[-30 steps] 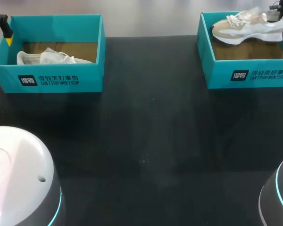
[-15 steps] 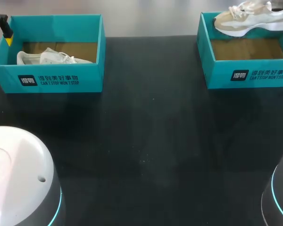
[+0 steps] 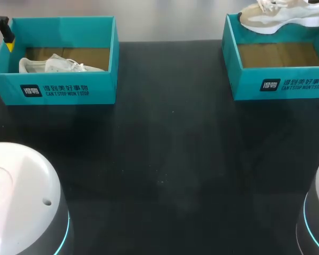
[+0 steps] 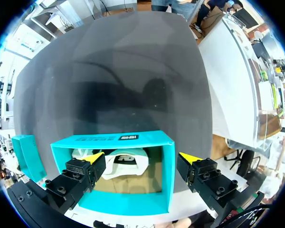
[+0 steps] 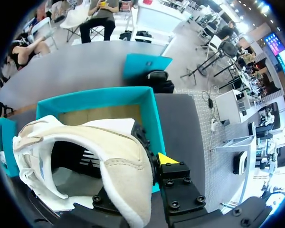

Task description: Take the shoe out of the shoebox, open the shoe tongue, remove and reinsert the insole, then place the shoe into the shoebox

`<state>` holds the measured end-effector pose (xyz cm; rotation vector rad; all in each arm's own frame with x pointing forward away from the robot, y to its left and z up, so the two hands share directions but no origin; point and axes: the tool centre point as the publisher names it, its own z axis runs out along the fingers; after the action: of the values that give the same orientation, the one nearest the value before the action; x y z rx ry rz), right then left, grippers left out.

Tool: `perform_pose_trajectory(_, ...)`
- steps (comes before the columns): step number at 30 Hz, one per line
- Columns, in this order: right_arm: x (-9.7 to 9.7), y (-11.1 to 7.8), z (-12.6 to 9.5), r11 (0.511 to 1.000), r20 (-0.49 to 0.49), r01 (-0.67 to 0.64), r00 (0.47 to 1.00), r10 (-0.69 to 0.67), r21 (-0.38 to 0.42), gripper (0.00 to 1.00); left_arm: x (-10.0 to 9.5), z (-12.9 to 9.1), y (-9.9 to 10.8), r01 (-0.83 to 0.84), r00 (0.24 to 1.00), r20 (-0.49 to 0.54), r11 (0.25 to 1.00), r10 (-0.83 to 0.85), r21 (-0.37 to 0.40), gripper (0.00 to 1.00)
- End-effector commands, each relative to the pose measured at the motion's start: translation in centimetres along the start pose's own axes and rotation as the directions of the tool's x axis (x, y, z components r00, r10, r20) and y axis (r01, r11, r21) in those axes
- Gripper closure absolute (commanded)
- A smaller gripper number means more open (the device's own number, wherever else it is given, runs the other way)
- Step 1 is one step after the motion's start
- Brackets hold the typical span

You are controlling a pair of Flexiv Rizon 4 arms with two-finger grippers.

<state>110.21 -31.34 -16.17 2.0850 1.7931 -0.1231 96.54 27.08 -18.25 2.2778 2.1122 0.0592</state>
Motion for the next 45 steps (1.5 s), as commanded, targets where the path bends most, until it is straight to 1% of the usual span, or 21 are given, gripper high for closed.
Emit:
perform_pose_trajectory(1, -0.1, -2.9, -4.3, 0.997, -0.009, 0.004, 1.000, -0.004, -0.074, 1.00, 0.0, 0.0, 0.0, -0.001, 1.000, -0.002, 1.000, 0.001, 0.000, 0.00)
perform_pose_trajectory(4, 0.3, -4.5, -6.2, 0.996, -0.016, 0.004, 1.000, -0.005, -0.088, 1.00, 0.0, 0.0, 0.0, -0.001, 1.000, -0.002, 1.000, 0.001, 0.000, 0.00)
perform_pose_trajectory(7, 0.7, -6.4, -7.6, 0.996, -0.058, -0.008, 0.998, 0.003, -0.088, 1.00, 0.0, 0.0, 0.0, -0.001, 1.000, -0.002, 1.000, 0.001, 0.000, 0.00)
perform_pose_trajectory(26, 0.7, -6.4, -7.6, 0.996, -0.058, -0.008, 0.998, 0.003, -0.088, 1.00, 0.0, 0.0, 0.0, -0.001, 1.000, -0.002, 1.000, 0.001, 0.000, 0.00)
perform_pose_trajectory(27, 0.7, -6.9, -8.2, 0.995, -0.076, -0.009, 0.997, 0.002, -0.103, 1.00, 0.0, 0.0, 0.0, -0.001, 1.000, -0.002, 1.000, 0.001, 0.000, 0.00)
perform_pose_trajectory(29, 0.9, -8.4, -9.1, 0.997, -0.034, -0.007, 0.999, 0.004, -0.071, 1.00, 0.0, 0.0, 0.0, -0.001, 1.000, -0.002, 1.000, 0.001, 0.000, 0.00)
perform_pose_trajectory(33, 1.5, -12.0, -10.2, 0.999, -0.019, -0.020, 1.000, 0.019, -0.039, 1.00, 0.0, 0.0, 0.0, -0.001, 1.000, -0.002, 1.000, 0.001, 0.000, 0.00)
perform_pose_trajectory(34, 1.7, -13.0, -10.4, 0.999, -0.028, -0.022, 0.999, 0.021, -0.034, 1.00, 0.0, 0.0, 0.0, -0.001, 1.000, -0.002, 1.000, 0.001, 0.000, 0.00)
perform_pose_trajectory(36, 2.2, -14.7, -10.6, 0.999, -0.017, -0.032, 0.999, 0.032, -0.017, 1.00, 0.0, 0.0, 0.0, -0.001, 1.000, -0.002, 1.000, 0.001, 0.000, 0.00)
perform_pose_trajectory(37, 2.6, -15.5, -10.7, 0.999, -0.029, -0.031, 0.999, 0.030, -0.016, 1.00, 0.0, 0.0, 0.0, -0.001, 1.000, -0.002, 1.000, 0.001, 0.000, 0.00)
perform_pose_trajectory(41, 3.9, -18.2, -11.0, 0.999, -0.020, -0.047, 0.999, 0.047, -0.001, 1.00, 0.0, 0.0, 0.0, -0.001, 1.000, -0.002, 1.000, 0.001, 0.000, 0.00)
perform_pose_trajectory(45, 5.1, -20.7, -11.3, 0.998, -0.009, -0.056, 0.998, 0.056, -0.004, 1.00, 0.0, 0.0, 0.0, -0.001, 1.000, -0.002, 1.000, 0.001, 0.000, 0.00)
